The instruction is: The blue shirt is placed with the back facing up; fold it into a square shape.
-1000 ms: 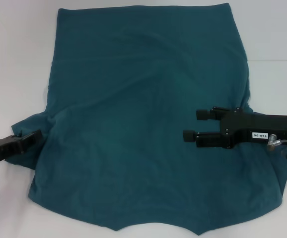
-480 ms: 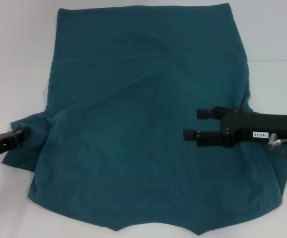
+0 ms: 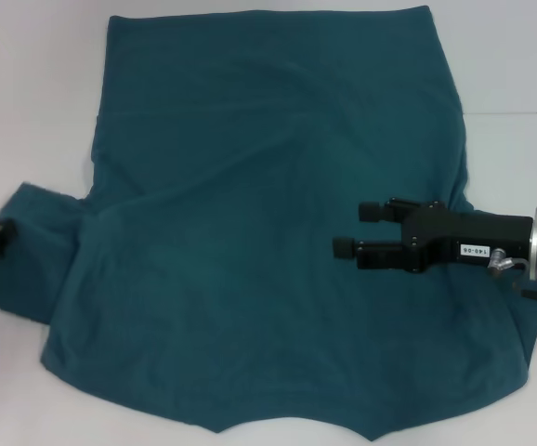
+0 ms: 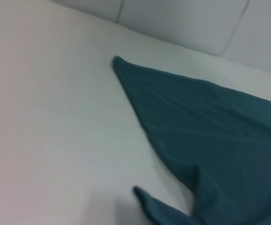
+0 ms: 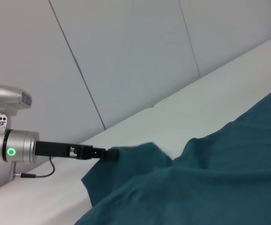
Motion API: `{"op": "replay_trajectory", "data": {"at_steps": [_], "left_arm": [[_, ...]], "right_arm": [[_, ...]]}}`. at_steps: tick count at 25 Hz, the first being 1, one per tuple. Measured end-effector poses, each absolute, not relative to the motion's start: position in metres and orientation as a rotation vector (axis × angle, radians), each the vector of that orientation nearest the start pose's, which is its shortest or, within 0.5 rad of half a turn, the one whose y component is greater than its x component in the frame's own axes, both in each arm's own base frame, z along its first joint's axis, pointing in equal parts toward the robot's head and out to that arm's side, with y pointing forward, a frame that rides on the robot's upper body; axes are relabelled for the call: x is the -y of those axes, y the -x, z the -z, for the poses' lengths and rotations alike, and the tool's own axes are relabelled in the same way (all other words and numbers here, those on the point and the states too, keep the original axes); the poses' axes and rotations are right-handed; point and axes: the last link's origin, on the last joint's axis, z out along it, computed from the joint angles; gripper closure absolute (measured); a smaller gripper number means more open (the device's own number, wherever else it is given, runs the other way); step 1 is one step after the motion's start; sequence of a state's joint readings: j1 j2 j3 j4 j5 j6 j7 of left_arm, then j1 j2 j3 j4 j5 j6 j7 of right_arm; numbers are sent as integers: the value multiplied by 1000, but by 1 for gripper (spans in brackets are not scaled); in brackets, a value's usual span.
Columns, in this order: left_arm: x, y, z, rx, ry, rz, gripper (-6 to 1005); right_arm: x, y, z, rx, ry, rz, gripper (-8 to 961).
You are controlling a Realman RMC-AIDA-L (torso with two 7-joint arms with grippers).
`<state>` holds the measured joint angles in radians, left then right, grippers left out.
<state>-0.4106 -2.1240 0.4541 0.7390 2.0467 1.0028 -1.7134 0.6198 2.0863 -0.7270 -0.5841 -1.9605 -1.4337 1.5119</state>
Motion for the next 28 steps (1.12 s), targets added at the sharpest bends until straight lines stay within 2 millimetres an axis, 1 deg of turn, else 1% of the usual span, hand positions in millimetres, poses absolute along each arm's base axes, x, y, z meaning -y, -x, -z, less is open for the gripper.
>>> {"op": "replay_trajectory", "data": {"at_steps": [4,7,12,19,23,25,28], "left_arm": [[-349,375,-63,1193,1822,481,996],[-354,374,-67,1170,1819,457,996],[-362,371,-70,1144,1823,431,996],[-363,365,-72,1142,1847,451,997],[-357,347,-78,1167,1930,547,997],[-352,334,-82,1177,1988,618,997],[-349,314,-82,1193,2058,722,997]], "right_arm": [[-359,-238,19,-800,2676,-732,9],[-359,-239,21,-810,2675,-738,9],[-359,-239,20,-816,2671,-741,10],[-358,-239,22,-829,2670,-754,10],[-358,-239,22,-823,2672,-754,10],[-357,-239,22,-819,2672,-753,10],[-357,-239,22,-817,2673,-753,10]]}}
